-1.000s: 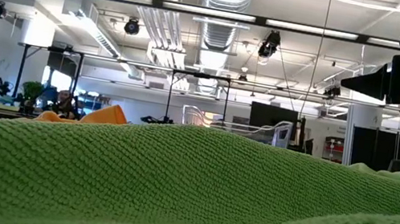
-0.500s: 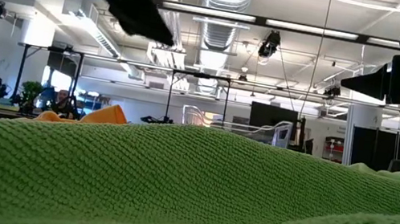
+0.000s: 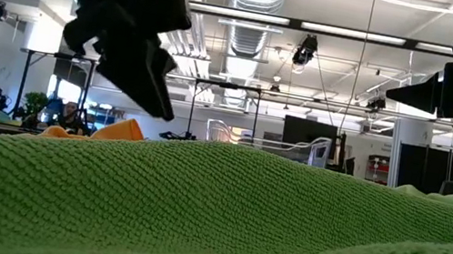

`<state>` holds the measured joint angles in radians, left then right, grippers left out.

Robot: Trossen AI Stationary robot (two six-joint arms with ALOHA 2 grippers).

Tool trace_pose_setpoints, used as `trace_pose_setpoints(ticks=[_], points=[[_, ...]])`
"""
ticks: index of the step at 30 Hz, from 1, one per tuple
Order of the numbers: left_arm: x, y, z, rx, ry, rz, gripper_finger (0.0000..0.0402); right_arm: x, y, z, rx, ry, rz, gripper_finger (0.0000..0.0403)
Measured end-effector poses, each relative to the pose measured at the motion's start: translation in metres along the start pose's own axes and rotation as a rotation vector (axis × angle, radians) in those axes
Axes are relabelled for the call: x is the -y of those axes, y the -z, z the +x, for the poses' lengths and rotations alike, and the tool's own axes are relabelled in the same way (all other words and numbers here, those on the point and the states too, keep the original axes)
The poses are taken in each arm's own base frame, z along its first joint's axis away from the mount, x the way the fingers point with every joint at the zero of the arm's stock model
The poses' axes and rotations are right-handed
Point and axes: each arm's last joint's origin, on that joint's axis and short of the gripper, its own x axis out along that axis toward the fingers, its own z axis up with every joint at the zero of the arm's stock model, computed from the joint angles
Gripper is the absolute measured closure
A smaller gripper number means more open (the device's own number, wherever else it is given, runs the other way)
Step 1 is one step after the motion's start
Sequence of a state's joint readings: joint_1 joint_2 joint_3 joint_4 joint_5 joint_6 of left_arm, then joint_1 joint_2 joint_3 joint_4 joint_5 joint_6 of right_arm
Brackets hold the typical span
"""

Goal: Fold microfiber towels
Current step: Fold the yellow microfiber cloth

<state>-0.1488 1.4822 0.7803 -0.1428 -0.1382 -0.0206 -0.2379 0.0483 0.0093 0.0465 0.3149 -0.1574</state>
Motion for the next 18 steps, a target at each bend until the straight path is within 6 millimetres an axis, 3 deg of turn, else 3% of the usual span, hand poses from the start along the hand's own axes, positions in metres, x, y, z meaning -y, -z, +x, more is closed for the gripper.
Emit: trace_pose_setpoints(ticks=[18], points=[[0.006,0.024,0.043,-0.163,-0.026,0.024,0.0254,0.0,0.0,0.0,0.0,0.0,0.0,0.0385]])
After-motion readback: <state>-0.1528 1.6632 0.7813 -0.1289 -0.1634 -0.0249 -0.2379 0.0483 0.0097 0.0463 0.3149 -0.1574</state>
